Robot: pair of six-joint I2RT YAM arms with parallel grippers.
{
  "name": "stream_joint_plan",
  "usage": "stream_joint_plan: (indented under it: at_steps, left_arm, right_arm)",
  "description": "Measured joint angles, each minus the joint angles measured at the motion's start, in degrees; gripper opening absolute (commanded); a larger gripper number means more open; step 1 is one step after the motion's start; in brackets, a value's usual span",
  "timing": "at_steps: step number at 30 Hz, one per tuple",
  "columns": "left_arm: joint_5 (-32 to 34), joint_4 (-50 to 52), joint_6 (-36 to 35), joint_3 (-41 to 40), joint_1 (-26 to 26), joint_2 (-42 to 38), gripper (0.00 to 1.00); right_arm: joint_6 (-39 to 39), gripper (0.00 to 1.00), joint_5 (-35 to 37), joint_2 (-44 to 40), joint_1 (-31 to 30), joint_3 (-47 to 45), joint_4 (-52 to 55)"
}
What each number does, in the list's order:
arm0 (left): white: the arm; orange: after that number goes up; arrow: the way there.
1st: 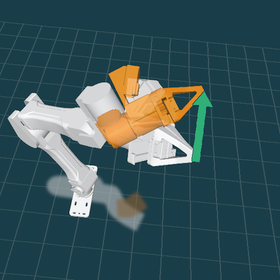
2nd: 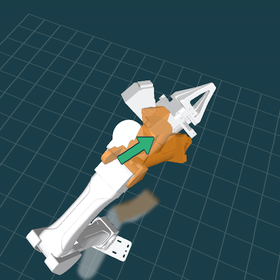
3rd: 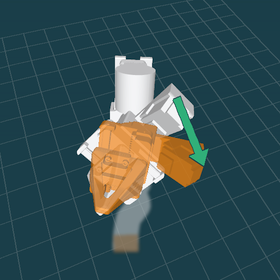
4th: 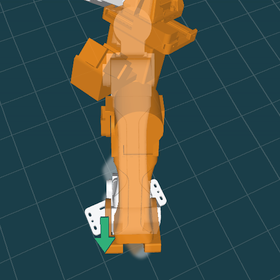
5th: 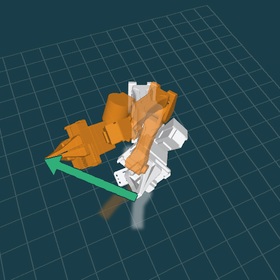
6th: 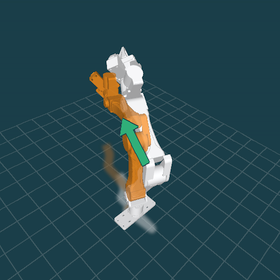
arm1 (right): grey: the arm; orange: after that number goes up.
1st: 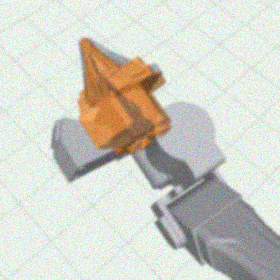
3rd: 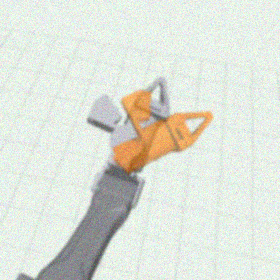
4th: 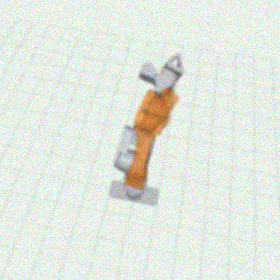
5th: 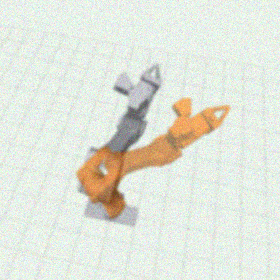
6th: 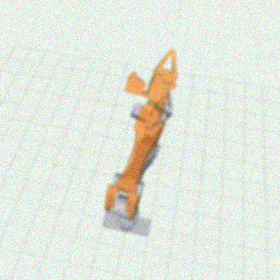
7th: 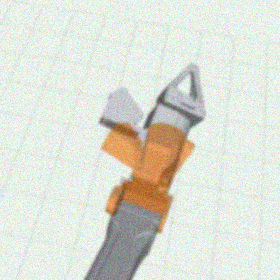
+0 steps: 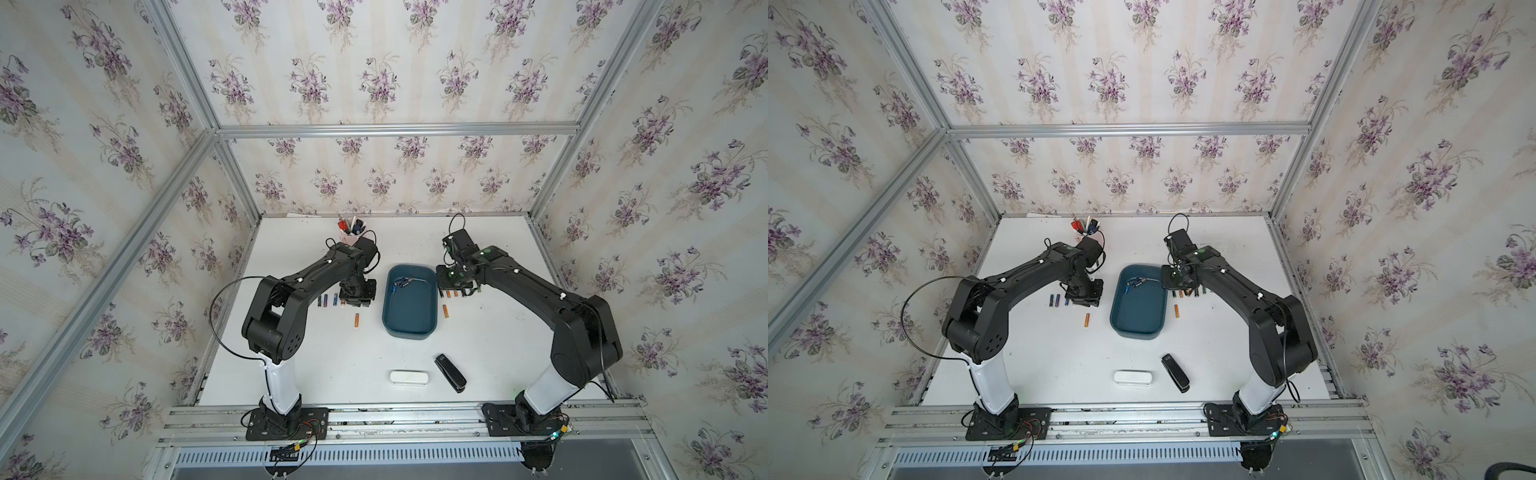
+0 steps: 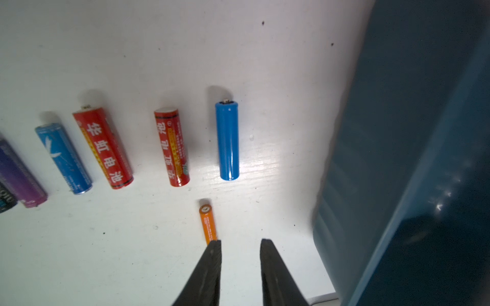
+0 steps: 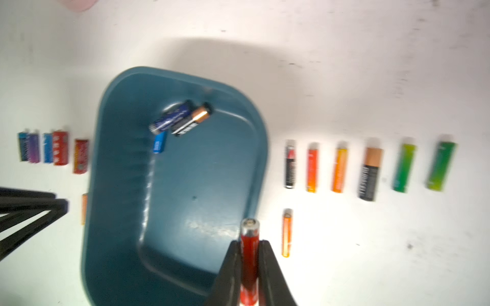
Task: Take the batteries out of the storage box
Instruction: Place the battery at the center of the board.
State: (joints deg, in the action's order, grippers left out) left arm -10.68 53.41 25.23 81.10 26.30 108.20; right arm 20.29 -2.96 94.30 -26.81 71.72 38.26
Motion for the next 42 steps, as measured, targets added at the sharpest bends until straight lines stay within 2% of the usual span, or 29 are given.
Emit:
stream_joint_plan:
  at_steps: [6, 14, 27, 42]
  left_arm:
    - [0.0, 0.3, -0.2, 0.3, 0.0, 0.0, 0.31]
    - [0.3, 0.9, -0.2, 0.6, 0.0, 0.0, 0.31]
    - [0.4, 1.1, -0.3, 0.6, 0.0, 0.3, 0.31]
    - [0.5, 1.7, -0.4, 1.6, 0.0, 0.4, 0.31]
  right_arm:
    - [-1.4, 0.15, -0.8, -0.9, 3.4, -7.1, -0.8]
    - [-2.1, 0.15, -1.4, 2.6, 4.1, -10.8, -4.6]
    - [-2.3, 0.15, -2.2, 7.1, 4.3, -11.9, -7.9]
    - [-2.8, 0.17, -2.1, 7.6, 4.3, -12.0, -8.9]
